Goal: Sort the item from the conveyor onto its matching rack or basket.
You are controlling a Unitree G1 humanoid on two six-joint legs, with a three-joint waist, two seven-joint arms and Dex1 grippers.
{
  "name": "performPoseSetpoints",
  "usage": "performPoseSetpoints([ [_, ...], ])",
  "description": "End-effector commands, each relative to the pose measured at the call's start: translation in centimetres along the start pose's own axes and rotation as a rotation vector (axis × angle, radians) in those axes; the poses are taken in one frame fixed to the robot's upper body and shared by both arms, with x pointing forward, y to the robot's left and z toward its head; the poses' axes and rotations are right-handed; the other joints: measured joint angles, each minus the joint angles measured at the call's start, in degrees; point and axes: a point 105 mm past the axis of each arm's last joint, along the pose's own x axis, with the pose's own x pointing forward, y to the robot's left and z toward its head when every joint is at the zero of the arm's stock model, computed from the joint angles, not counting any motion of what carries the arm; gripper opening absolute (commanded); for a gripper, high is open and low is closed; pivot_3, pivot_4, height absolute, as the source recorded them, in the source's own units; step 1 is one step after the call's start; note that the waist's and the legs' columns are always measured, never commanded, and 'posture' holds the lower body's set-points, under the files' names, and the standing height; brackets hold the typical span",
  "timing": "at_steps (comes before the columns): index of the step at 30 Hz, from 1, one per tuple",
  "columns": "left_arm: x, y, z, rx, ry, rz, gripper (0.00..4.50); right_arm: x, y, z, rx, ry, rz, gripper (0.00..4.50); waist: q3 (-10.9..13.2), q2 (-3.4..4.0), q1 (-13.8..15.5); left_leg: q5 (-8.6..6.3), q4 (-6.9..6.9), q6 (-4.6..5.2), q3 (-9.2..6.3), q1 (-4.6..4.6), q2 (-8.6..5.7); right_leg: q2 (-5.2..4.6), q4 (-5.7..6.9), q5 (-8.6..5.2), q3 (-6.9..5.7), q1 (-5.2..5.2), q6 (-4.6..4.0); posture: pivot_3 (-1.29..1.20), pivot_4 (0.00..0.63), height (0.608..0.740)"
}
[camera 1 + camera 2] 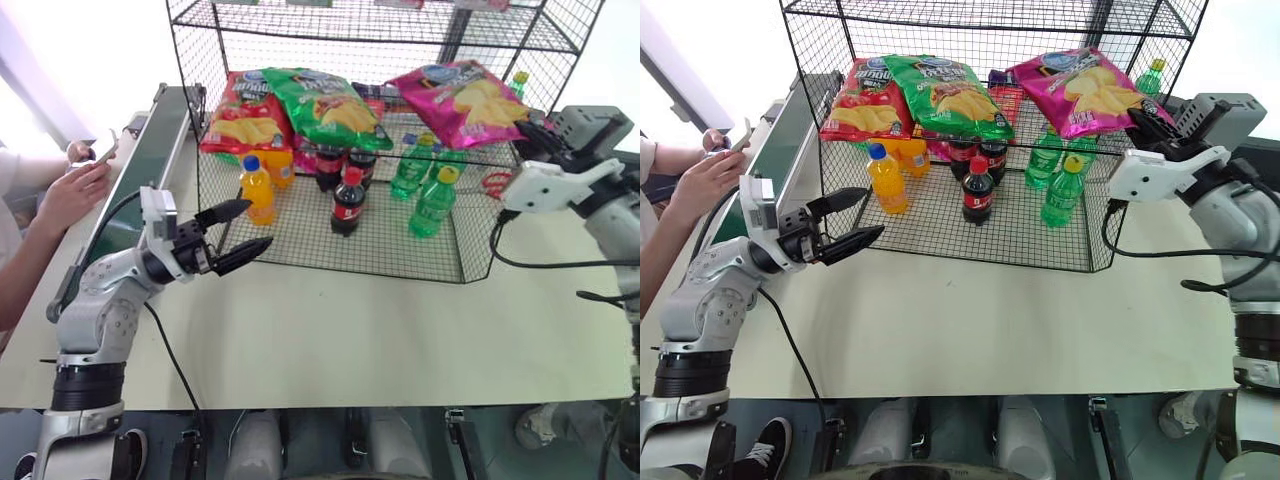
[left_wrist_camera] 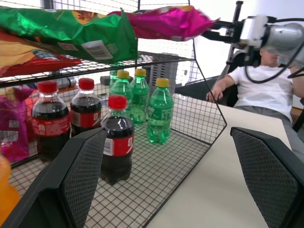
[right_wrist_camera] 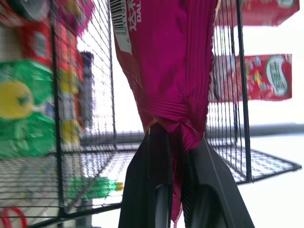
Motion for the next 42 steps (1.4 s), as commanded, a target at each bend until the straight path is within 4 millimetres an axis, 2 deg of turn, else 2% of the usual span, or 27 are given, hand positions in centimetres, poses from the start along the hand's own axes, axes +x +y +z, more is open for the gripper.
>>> performPoseSetpoints([
  [1, 0.2, -0.5, 0.8, 0.05, -0.02, -0.009, 4.45, 1.4, -1.3, 0.1, 0.004, 0.049, -0.097, 0.0, 0.0, 0.0, -0.3, 0.0, -0.01, 0.0, 0.0, 0.02, 0.0, 0.01, 0.0, 0.0, 0.01, 0.0, 0.0, 0.0, 0.15, 0.74],
  [5, 0.0, -0.4, 0.6, 0.045, -0.021, 0.01, 4.45, 2.7, -1.2, 0.3, 0.086, 0.08, -0.133, 0.0, 0.0, 0.0, -0.9, 0.0, -0.03, 0.01, -0.01, 0.0, 0.01, 0.01, 0.01, 0.0, 0.02, -0.01, 0.0, 0.0, 0.15, 0.74],
  [9, -0.3, -0.4, 0.4, 0.048, -0.011, 0.023, 4.45, 2.7, -0.7, -0.1, 0.171, 0.099, -0.127, 0.0, 0.0, 0.01, -0.9, -0.02, -0.04, 0.03, 0.0, -0.01, 0.01, 0.0, 0.0, 0.0, 0.02, -0.01, 0.0, 0.0, 0.15, 0.74],
  [12, -0.7, -0.3, 0.1, 0.048, -0.008, 0.047, 4.5, 2.7, -0.9, 0.2, 0.236, 0.074, -0.127, 1.12, 0.0, 0.01, -1.0, -0.18, -0.03, 0.32, 0.0, -0.01, 0.01, 0.0, 0.0, 0.01, 0.02, -0.01, 0.02, 0.0, 0.15, 0.74],
  [15, -0.9, -0.3, 0.1, 0.048, -0.006, 0.057, 4.5, 2.9, -1.0, 1.3, 0.364, -0.001, -0.098, 2.62, 0.0, 0.01, -1.0, -0.19, -0.03, 0.34, 0.0, 0.0, 0.01, 0.0, 0.0, 0.02, 0.03, -0.01, 0.02, 0.0, 0.15, 0.74],
  [16, -1.0, -0.3, 0.0, 0.048, -0.004, 0.058, 4.5, 2.9, -1.3, 2.0, 0.36, -0.043, -0.078, 3.09, 0.0, 0.01, -1.0, -0.19, -0.03, 0.34, 0.0, 0.0, 0.01, 0.0, 0.0, 0.02, 0.02, -0.01, 0.02, 0.0, 0.15, 0.74],
  [17, -1.1, -0.2, 0.0, 0.049, 0.0, 0.061, 4.5, 2.8, -1.2, 3.3, 0.418, -0.123, -0.025, 3.09, 0.0, 0.01, -1.0, -0.19, -0.03, 0.35, 0.0, 0.0, 0.01, 0.0, 0.0, 0.02, 0.03, -0.01, 0.02, 0.0, 0.15, 0.74],
  [20, -1.3, -0.1, -0.3, 0.054, 0.012, 0.064, 4.5, 2.2, -1.8, 4.4, 0.462, -0.21, 0.036, 3.09, 0.0, 0.01, -1.0, -0.2, -0.04, 0.37, 0.0, 0.0, 0.01, 0.01, 0.0, 0.02, 0.02, -0.01, 0.03, 0.0, 0.15, 0.74],
  [22, -1.3, -0.1, -0.4, 0.053, 0.014, 0.064, 4.5, 2.0, -1.3, 3.7, 0.476, -0.173, 0.091, 3.09, 0.0, 0.01, -0.9, -0.21, -0.04, 0.38, 0.0, 0.01, 0.02, 0.01, 0.0, 0.02, 0.02, -0.01, 0.02, 0.0, 0.15, 0.74],
  [24, -1.2, -0.1, -0.5, 0.055, 0.016, 0.062, 4.5, 1.8, -2.0, 3.9, 0.67, -0.213, 0.089, 3.09, 0.0, 0.0, -0.9, -0.21, -0.03, 0.38, 0.01, 0.0, 0.01, 0.0, 0.0, 0.03, 0.02, -0.01, 0.03, 0.0, 0.15, 0.74],
  [27, -1.3, -0.1, -0.6, 0.053, 0.021, 0.061, 4.5, 1.1, -2.1, 4.3, 0.767, -0.268, 0.148, 3.09, 0.0, 0.0, -0.9, -0.21, -0.02, 0.38, 0.01, 0.0, 0.01, 0.0, 0.0, 0.04, 0.02, 0.0, 0.04, 0.0, 0.15, 0.74],
  [32, -1.8, 0.0, -0.9, 0.063, 0.052, 0.065, 4.5, -0.5, -0.7, 4.3, 0.824, -0.316, 0.261, 3.09, 0.0, 0.0, -0.8, -0.24, -0.03, 0.42, 0.03, 0.0, 0.01, 0.0, -0.01, 0.04, 0.01, 0.0, 0.05, 0.0, 0.15, 0.74],
  [35, -1.9, 0.1, -0.8, 0.073, 0.052, 0.072, 4.5, -0.1, 0.3, 3.8, 0.772, -0.278, 0.255, 3.09, 0.0, 0.01, -0.9, -0.24, -0.02, 0.42, 0.04, 0.02, 0.01, 0.0, 0.0, 0.04, 0.02, 0.0, 0.05, 0.0, 0.15, 0.74],
  [37, -1.9, 0.1, -0.9, 0.08, 0.056, 0.072, 4.5, 0.0, -0.2, 4.7, 0.787, -0.336, 0.244, 3.09, 0.0, 0.01, -1.1, -0.23, -0.03, 0.42, 0.08, 0.07, 0.01, 0.0, 0.0, 0.04, 0.05, 0.0, 0.05, 0.0, 0.15, 0.74],
  [39, -2.0, 0.0, -0.7, 0.075, 0.058, 0.075, 4.5, -0.5, -1.0, 6.2, 0.89, -0.437, 0.249, 3.09, 0.0, 0.01, -1.1, -0.23, -0.03, 0.42, 0.09, 0.09, 0.03, 0.02, 0.02, 0.04, 0.07, 0.0, 0.05, 0.0, 0.15, 0.74],
  [42, -3.0, 0.2, -0.6, 0.073, 0.092, 0.106, 4.5, -1.9, -1.9, 7.5, 1.194, -0.529, 0.31, 3.09, 0.0, 0.01, -0.9, -0.24, -0.05, 0.42, 0.08, 0.09, 0.05, 0.03, 0.04, 0.04, 0.07, 0.0, 0.05, 0.0, 0.15, 0.74],
])
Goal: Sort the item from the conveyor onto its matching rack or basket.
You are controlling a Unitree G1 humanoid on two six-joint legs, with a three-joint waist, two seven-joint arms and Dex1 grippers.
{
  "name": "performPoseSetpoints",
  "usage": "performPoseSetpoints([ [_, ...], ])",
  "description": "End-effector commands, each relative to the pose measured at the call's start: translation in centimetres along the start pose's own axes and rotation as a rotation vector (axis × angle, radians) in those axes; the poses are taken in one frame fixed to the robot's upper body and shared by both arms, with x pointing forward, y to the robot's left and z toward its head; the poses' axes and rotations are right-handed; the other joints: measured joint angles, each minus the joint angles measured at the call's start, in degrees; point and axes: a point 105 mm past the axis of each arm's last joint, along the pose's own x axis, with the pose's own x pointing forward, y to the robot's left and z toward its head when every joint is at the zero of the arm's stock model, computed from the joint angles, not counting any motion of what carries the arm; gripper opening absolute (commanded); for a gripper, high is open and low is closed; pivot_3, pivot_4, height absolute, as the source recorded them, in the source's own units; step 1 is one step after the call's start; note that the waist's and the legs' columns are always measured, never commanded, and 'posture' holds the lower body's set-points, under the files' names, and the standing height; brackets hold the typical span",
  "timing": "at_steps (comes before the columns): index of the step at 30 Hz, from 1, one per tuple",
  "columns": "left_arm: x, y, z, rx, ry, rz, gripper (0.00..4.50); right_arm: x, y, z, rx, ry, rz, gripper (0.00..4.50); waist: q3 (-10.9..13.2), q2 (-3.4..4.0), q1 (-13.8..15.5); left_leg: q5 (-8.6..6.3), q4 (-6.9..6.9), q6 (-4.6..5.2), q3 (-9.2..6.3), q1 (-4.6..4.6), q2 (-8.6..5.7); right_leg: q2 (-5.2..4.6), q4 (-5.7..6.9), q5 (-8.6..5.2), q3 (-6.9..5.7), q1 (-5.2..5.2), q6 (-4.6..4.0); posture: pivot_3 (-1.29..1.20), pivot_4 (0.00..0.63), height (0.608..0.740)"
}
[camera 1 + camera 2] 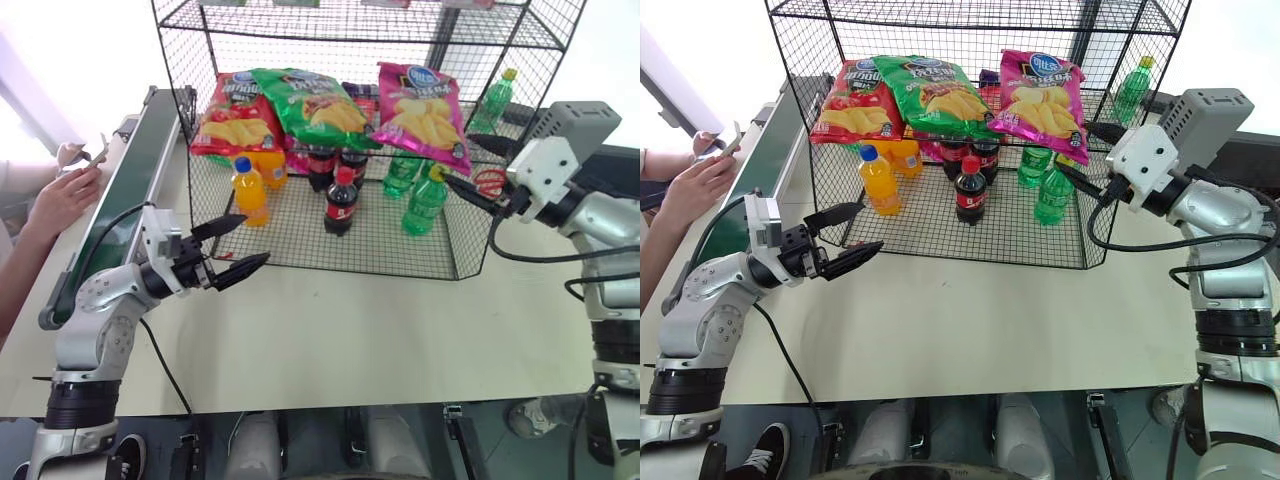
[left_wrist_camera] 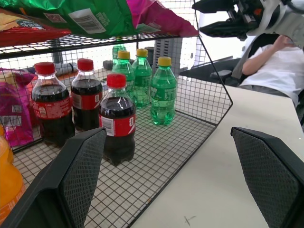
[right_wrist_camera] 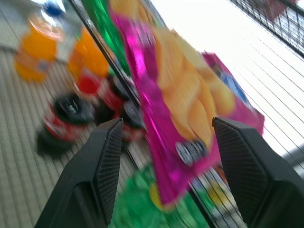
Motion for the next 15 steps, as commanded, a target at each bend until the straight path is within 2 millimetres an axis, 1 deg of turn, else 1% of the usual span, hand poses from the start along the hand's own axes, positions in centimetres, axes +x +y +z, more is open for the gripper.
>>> performPoseSetpoints([
  [1, -1.5, 0.9, 0.9, 0.041, 0.041, 0.066, 4.5, -1.1, 0.4, 3.5, 0.267, -0.15, 0.049, 3.09, 0.0, 0.0, 0.1, 0.0, 0.0, 0.01, 0.0, 0.0, 0.01, -0.01, 0.0, 0.0, 0.0, 0.0, 0.0, 0.0, 0.15, 0.74],
  [2, -1.9, 1.3, 0.8, 0.058, 0.064, 0.09, 4.5, -1.4, 1.2, 3.6, 0.326, -0.144, 0.094, 3.09, 0.0, -0.02, 0.2, -0.01, -0.01, 0.01, 0.0, -0.01, 0.01, -0.02, 0.0, 0.0, 0.0, 0.0, 0.0, 0.0, 0.15, 0.74],
  [3, -2.4, 2.2, 1.0, 0.112, 0.084, 0.159, 4.5, -1.9, 2.4, 3.4, 0.422, -0.119, 0.158, 3.09, 0.0, -0.02, 0.5, -0.01, 0.01, 0.02, -0.01, -0.01, 0.01, -0.03, -0.02, 0.0, -0.01, 0.02, 0.0, 0.0, 0.15, 0.74],
  [4, -3.2, 3.5, 1.0, 0.142, 0.128, 0.251, 4.5, -2.7, 4.1, 2.9, 0.467, -0.076, 0.232, 3.09, 0.0, -0.02, 0.9, -0.02, 0.01, 0.03, -0.01, -0.02, -0.02, -0.06, -0.03, 0.0, -0.02, 0.02, 0.0, 0.0, 0.15, 0.74],
  [5, -3.9, 4.5, 0.9, 0.15, 0.163, 0.315, 4.5, -3.3, 5.3, 2.4, 0.497, -0.036, 0.278, 3.09, 0.0, -0.08, 1.3, -0.03, 0.01, 0.06, -0.02, -0.01, -0.02, -0.07, -0.05, 0.0, -0.01, 0.05, 0.0, 0.0, 0.15, 0.74],
  [6, -4.6, 4.9, 1.0, 0.164, 0.184, 0.352, 4.5, -3.8, 6.2, 1.9, 0.519, 0.0, 0.298, 3.09, -0.1, -0.1, 1.4, -0.08, 0.0, 0.12, -0.04, 0.01, -0.01, -0.04, -0.1, 0.0, -0.02, 0.08, 0.0, 0.0, 0.15, 0.74],
  [7, -5.2, 4.9, 1.0, 0.182, 0.204, 0.362, 4.5, -4.4, 7.2, 1.1, 0.514, 0.044, 0.323, 3.09, -0.1, -0.09, 1.4, -0.09, 0.0, 0.14, -0.03, 0.01, -0.01, -0.04, -0.11, 0.0, -0.02, 0.09, 0.0, 0.0, 0.15, 0.74],
  [8, -5.5, 4.6, 1.0, 0.194, 0.216, 0.356, 4.5, -4.9, 7.7, 0.7, 0.499, 0.065, 0.33, 3.09, -0.1, -0.09, 1.4, -0.09, 0.0, 0.14, 0.0, 0.01, -0.02, -0.06, -0.12, 0.0, -0.01, 0.09, 0.0, 0.0, 0.15, 0.74],
  [10, -6.3, 4.3, 1.1, 0.197, 0.225, 0.347, 4.5, -5.3, 7.9, -0.1, 0.495, 0.08, 0.292, 3.09, 0.0, -0.06, 1.2, -0.11, 0.0, 0.18, 0.09, 0.04, -0.02, -0.06, -0.15, -0.01, 0.05, 0.08, 0.0, 0.0, 0.15, 0.74],
  [12, -7.6, 4.2, 0.9, 0.178, 0.258, 0.364, 4.5, -6.0, 8.1, -1.0, 0.482, 0.114, 0.278, 3.09, 0.0, -0.08, 1.1, -0.11, 0.0, 0.18, 0.16, 0.1, -0.01, -0.05, -0.15, 0.0, 0.12, 0.07, 0.0, 0.0, 0.15, 0.74],
  [15, -8.8, 4.0, 0.2, 0.186, 0.32, 0.375, 4.5, -5.9, 7.7, -2.0, 0.48, 0.125, 0.241, 3.09, 0.0, -0.08, 1.1, -0.11, 0.0, 0.18, 0.17, 0.13, 0.02, -0.01, -0.14, -0.01, 0.13, 0.06, -0.01, 0.0, 0.15, 0.74],
])
